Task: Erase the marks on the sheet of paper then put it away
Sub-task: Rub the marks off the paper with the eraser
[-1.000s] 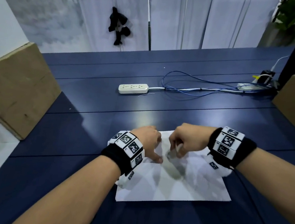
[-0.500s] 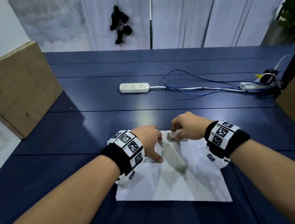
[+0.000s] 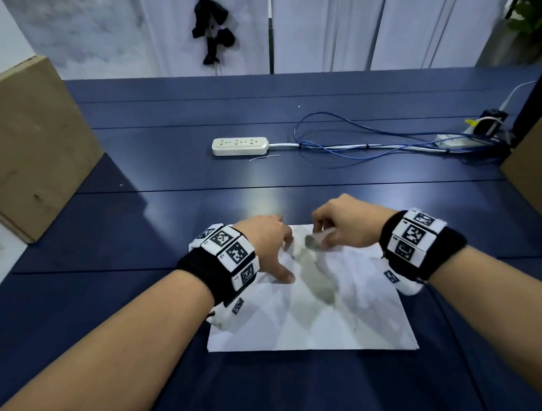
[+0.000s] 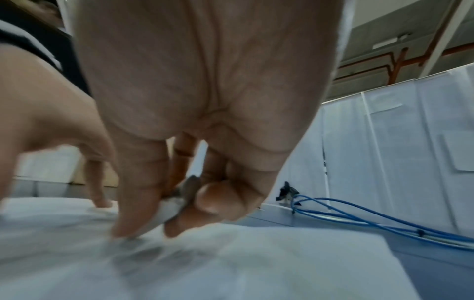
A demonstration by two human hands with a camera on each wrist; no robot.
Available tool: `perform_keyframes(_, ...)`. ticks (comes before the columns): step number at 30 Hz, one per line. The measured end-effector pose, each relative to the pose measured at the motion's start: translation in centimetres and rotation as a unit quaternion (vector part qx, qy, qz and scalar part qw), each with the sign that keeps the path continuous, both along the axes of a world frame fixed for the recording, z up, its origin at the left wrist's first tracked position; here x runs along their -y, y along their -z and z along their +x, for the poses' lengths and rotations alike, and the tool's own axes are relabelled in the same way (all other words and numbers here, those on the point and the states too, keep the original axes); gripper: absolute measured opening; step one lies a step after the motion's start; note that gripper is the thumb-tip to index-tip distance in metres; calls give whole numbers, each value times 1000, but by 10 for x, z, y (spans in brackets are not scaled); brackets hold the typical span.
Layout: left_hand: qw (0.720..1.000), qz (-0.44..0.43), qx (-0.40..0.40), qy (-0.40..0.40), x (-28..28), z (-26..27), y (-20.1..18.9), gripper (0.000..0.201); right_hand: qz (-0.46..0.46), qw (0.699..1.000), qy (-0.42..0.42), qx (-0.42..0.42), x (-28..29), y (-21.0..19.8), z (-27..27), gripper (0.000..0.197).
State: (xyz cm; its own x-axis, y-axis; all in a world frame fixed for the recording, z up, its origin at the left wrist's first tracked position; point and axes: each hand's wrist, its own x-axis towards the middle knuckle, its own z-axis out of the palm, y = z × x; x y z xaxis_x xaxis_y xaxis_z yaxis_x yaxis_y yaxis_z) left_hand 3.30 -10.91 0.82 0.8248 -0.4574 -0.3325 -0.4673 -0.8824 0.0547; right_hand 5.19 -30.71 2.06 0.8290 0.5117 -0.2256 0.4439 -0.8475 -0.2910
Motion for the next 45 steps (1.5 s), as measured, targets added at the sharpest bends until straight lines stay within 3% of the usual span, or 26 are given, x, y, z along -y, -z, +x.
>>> perform_keyframes(2,1000,-2,-3,-2,0,1,1,68,-9,995,-51,-84,0,0,-15,17)
perform_keyframes(4,1000,-1,-4,-2,1,1,0,70,-26,990,-76,-116,-2,0,-21,18)
perform_keyframes(8,1000,-3,-3,-6,1,1,0,67,-12,1000,9,7,-5,1,6,20)
perform_keyframes(11,1000,-3,0,-7,0,1,0,69,14,999,39,24,-1,3,12,23)
perform_keyframes(16,1000,2,-7,0,1,2,0,70,-37,989,-80,-117,-7,1,-23,20)
perform_keyframes(22,1000,-2,-6,-4,0,-1,-2,68,-7,999,30,35,-4,-1,12,24)
perform_keyframes(28,1000,15,-4,9,3,-1,-4,65,-14,992,-75,-102,-3,-1,-19,16)
perform_keyframes(34,1000,23,-7,13,10,-1,-7,61,9,998,45,35,7,1,12,24)
perform_keyframes(41,1000,17,-4,17,11,1,-6,60,-31,987,-71,-140,1,1,-22,24)
perform_keyframes(45,1000,16,3,15,14,-2,-6,64,-11,1000,6,-11,3,-1,11,24)
